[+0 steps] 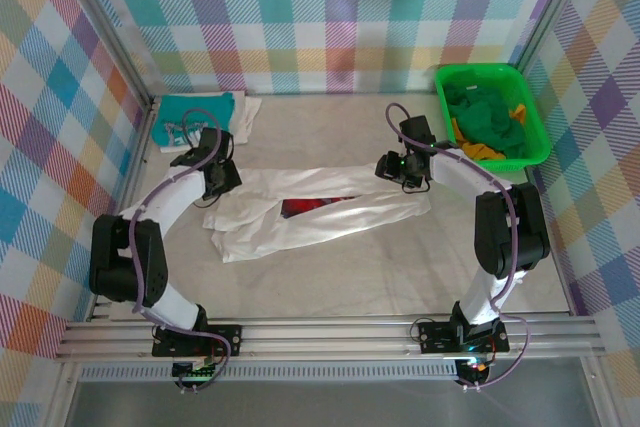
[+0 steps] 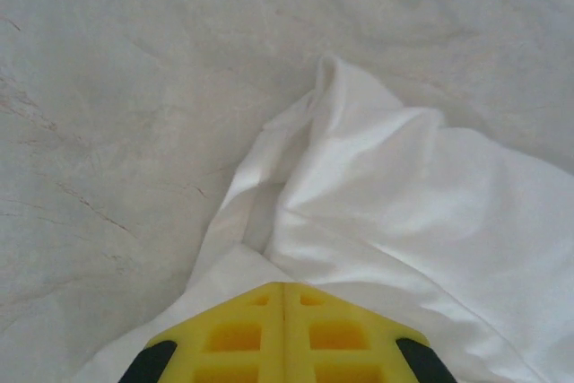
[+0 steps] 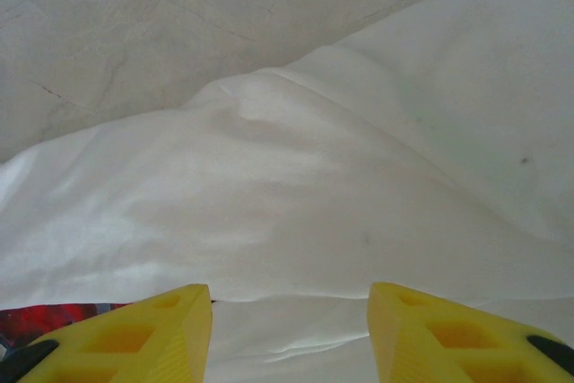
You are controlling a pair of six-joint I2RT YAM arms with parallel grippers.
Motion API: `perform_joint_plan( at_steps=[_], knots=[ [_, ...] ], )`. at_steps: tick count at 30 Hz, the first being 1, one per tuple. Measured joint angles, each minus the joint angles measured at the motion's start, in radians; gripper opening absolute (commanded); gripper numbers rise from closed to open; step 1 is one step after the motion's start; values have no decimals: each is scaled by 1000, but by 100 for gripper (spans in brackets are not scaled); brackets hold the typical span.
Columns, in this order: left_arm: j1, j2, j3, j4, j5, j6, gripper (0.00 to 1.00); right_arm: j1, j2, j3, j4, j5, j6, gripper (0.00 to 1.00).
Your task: Fold and stack the t-shirts
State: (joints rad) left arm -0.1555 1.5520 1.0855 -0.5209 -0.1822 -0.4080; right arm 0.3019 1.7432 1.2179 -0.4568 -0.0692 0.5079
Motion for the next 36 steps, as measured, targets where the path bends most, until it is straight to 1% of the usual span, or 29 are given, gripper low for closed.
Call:
perform_joint_plan(
  at_steps=[1,3,4,5,7,10,11,14,15,16,17,18,21,29,33,36],
  knots=[
    [2,-3,0,0,-2,0,35,0,1,1,0,-1,0,50],
    [22,14,2,-3,9,0,49,0,4,2,0,-3,0,50],
    [33,33,6,-4,17,0,58,0,5,2,0,-4,0,50],
    [46,58,13,-3,29,-2,64,0,7,3,0,-4,0,50],
    [61,113,26,-3,50,-5,66,0,9,4,0,-4,0,51],
    [66,178,32,-1,77,-8,67,0,10,5,0,-3,0,51],
    [66,196,32,-1,89,-8,63,0,10,5,0,-4,0,51],
    [66,218,24,6,119,-18,44,0,10,5,0,-3,0,52],
    [64,218,16,12,124,-17,35,0,10,5,0,-3,0,52],
    [63,217,10,17,129,-22,21,0,10,6,0,-3,0,52],
    [61,216,3,24,130,-26,10,0,10,7,-1,-3,0,52],
    [60,213,-5,27,129,-23,2,0,10,9,-1,-3,0,52],
    [51,187,-20,22,119,-22,0,0,12,21,-5,-4,0,52],
    [0,45,-23,-24,45,-24,0,0,16,34,-7,-4,0,52],
    [-50,15,-23,-62,-1,-38,0,0,22,34,-7,-4,0,53],
    [-114,-11,-27,-86,-42,-65,0,0,29,34,-8,-4,0,53]
  ],
)
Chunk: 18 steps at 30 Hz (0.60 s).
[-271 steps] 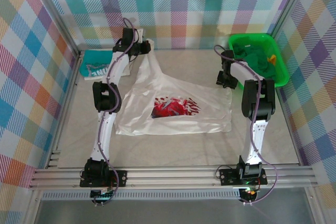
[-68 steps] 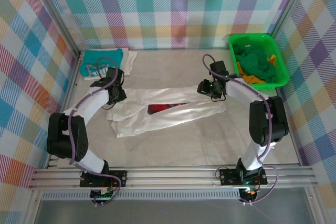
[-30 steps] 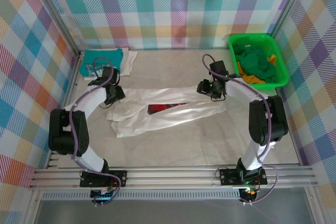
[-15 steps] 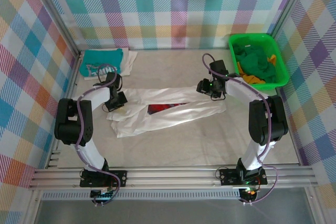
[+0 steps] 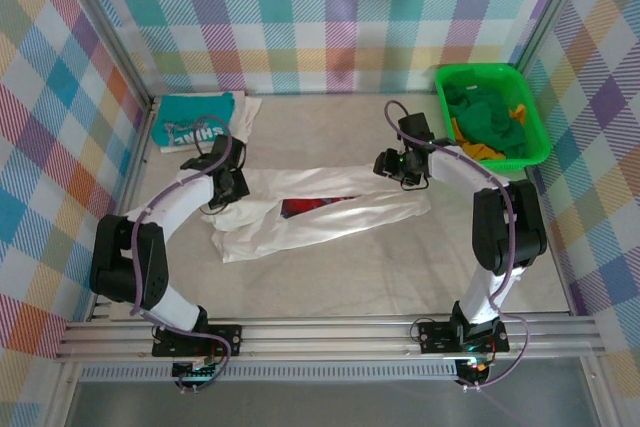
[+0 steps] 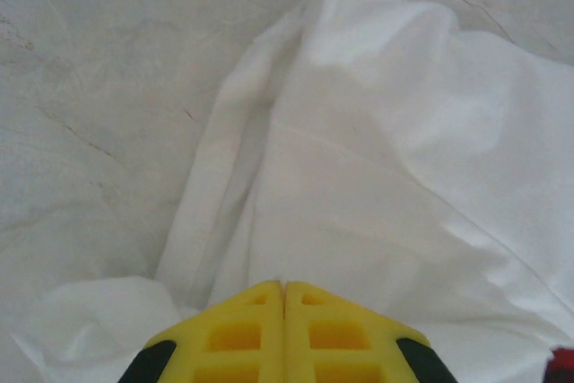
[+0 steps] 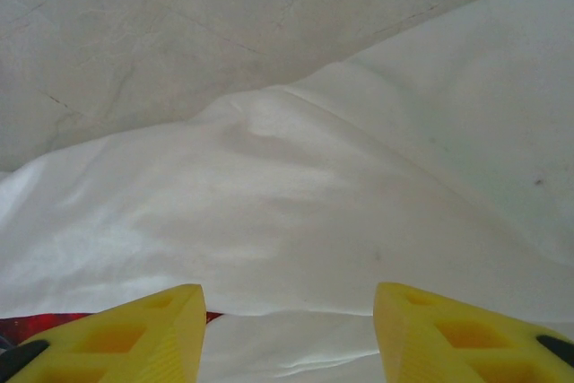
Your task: Fold and stack the t-shirts
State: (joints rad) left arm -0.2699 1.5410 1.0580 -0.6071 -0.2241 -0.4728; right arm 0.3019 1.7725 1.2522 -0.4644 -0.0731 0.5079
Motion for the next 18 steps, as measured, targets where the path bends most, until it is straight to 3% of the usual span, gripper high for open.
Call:
perform_joint_plan(
  at_steps=[8,14,16,18],
  knots=[
    [-232,-117,-69,-52,-95,-113,4,0,21,0,0,-9,0,54],
    [-424,-109,-119,-126,-179,-202,7,0,27,0,0,-15,0,55],
    [-470,-98,-124,-155,-201,-220,13,0,27,0,0,-15,0,56],
    [-520,-94,-127,-181,-217,-228,27,0,27,0,0,-15,0,56]
  ],
)
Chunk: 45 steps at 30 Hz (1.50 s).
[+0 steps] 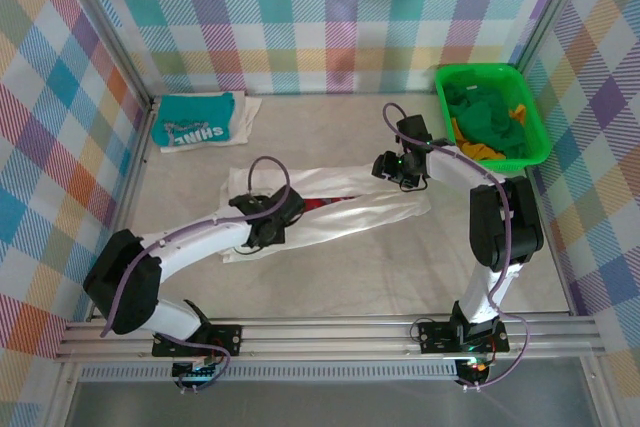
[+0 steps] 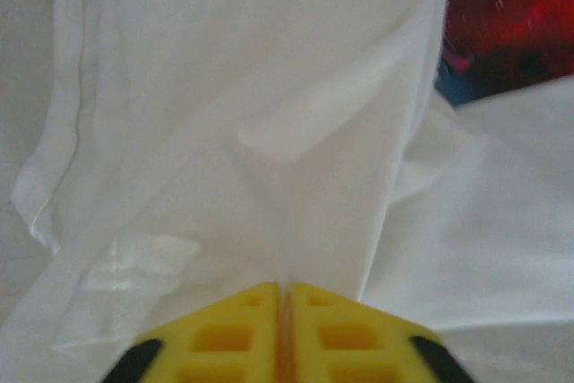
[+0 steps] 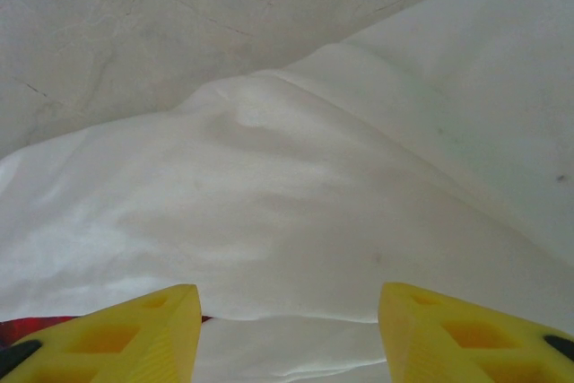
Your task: Fold and stack the t-shirts
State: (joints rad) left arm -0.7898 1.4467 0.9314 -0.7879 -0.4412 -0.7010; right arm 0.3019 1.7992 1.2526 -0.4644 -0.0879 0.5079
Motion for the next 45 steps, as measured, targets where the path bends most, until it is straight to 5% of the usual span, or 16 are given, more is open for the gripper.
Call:
perform_joint_plan(
  at_steps=[8,11,15,22,33,45],
  knots=[
    [-66,-106,50,-5,-23,27,51,0,0,8,-7,0,0,56],
    [-33,-172,75,52,-10,58,45,1,-2,12,-3,-4,0,56],
    [117,-137,93,138,45,97,30,14,-3,12,2,-12,-3,45],
    [355,47,93,286,179,114,1,68,-6,31,-30,5,-47,1],
    [465,244,-18,441,247,-8,0,34,159,196,-105,125,-69,0],
    [465,379,122,519,257,-38,0,-25,170,75,-105,100,-44,0]
  ],
)
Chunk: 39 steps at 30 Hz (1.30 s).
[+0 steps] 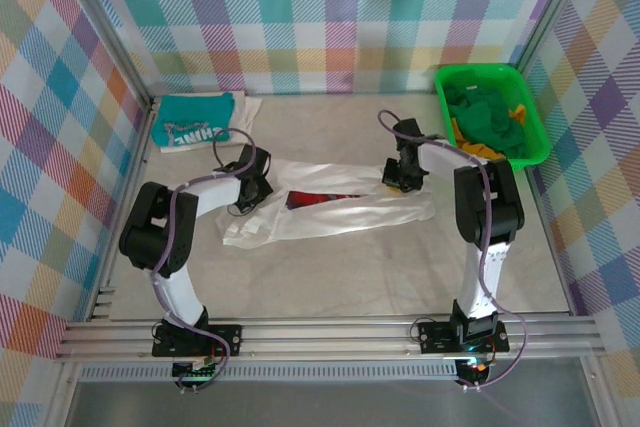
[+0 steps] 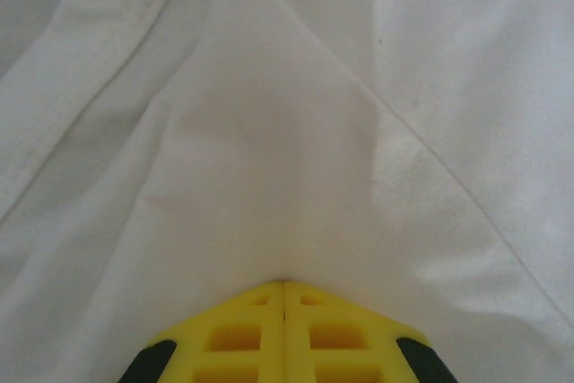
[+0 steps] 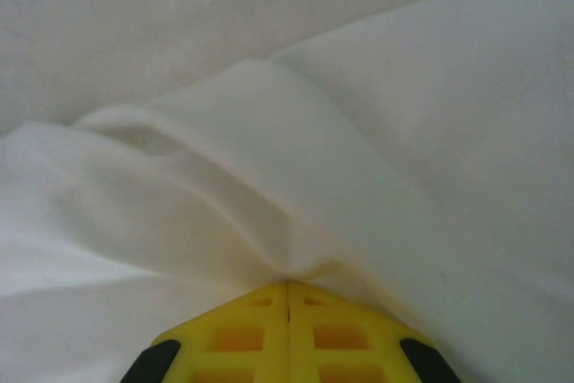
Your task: Fold and stack the t-shirts
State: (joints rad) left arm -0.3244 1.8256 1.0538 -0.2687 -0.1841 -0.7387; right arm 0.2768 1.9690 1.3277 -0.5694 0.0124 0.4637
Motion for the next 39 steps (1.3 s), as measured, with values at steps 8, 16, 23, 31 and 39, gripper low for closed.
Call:
perform_joint_plan(
  at_steps=[8,16,23,31,39],
  knots=[
    [0,316,468,-105,10,117,0,42,-256,-341,-14,-79,88,1],
    [-37,748,1211,-294,151,238,0,401,-407,-546,102,-198,235,4],
    [-120,773,1292,-326,190,301,0,456,-592,-549,73,-149,253,15],
    [-119,324,767,-161,126,278,1,250,-451,-185,86,-148,143,23],
    [-22,39,439,-3,70,161,33,120,26,322,26,-182,24,35]
  ],
)
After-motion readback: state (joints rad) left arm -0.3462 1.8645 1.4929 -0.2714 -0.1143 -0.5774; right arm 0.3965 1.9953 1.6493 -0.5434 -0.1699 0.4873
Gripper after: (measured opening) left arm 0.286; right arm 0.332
